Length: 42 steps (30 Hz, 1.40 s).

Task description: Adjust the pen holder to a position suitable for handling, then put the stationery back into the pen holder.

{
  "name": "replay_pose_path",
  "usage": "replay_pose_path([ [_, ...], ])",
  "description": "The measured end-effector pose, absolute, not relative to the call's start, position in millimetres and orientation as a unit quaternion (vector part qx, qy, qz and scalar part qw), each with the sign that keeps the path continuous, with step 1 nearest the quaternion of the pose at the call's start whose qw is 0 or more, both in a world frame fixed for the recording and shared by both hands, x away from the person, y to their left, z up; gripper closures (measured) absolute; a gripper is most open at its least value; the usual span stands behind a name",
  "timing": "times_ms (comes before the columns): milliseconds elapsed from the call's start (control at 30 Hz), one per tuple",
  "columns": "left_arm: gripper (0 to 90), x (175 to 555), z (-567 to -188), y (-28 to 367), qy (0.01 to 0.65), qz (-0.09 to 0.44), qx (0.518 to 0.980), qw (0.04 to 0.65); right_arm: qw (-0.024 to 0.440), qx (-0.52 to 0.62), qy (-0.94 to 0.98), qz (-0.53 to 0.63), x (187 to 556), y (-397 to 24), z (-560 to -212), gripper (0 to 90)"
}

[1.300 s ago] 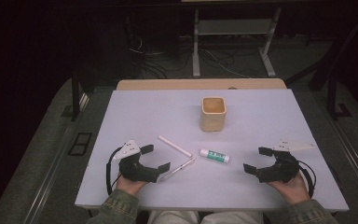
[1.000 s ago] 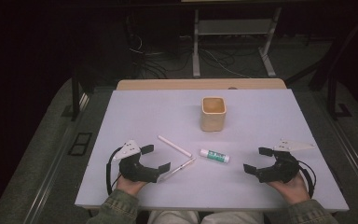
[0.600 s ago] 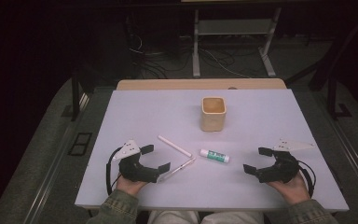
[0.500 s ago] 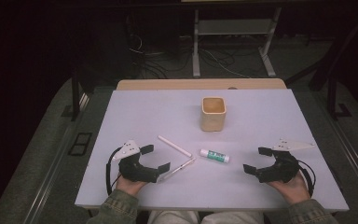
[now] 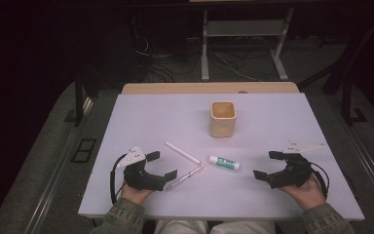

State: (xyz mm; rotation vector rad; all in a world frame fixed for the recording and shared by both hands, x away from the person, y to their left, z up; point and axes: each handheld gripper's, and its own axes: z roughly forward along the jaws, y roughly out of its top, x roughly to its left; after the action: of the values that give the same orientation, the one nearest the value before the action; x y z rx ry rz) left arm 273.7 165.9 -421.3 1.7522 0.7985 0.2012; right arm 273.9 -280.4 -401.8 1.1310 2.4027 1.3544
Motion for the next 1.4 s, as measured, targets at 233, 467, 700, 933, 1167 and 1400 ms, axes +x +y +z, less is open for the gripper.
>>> replay_pose_path([
  [233,0.0,274,-421,166,0.339,0.086,0.746,0.567,0.075,0.368,0.813,0.444,281,-275,-392,0.4],
  [467,0.0,274,-421,165,0.338,0.085,0.746,0.567,0.071,0.368,0.817,0.438,288,-269,-383,0.4],
  [700,0.0,274,-422,166,0.337,0.085,0.747,0.567,0.069,0.363,0.824,0.430,295,-264,-380,0.4],
  [933,0.0,274,-421,166,0.337,0.086,0.746,0.567,0.066,0.354,0.829,0.428,303,-258,-376,0.4],
  [1167,0.0,274,-421,166,0.337,0.086,0.746,0.568,0.056,0.338,0.841,0.419,309,-246,-371,0.4],
  [1400,0.0,273,-421,166,0.338,0.086,0.745,0.568,0.050,0.324,0.851,0.410,315,-234,-368,0.4],
])
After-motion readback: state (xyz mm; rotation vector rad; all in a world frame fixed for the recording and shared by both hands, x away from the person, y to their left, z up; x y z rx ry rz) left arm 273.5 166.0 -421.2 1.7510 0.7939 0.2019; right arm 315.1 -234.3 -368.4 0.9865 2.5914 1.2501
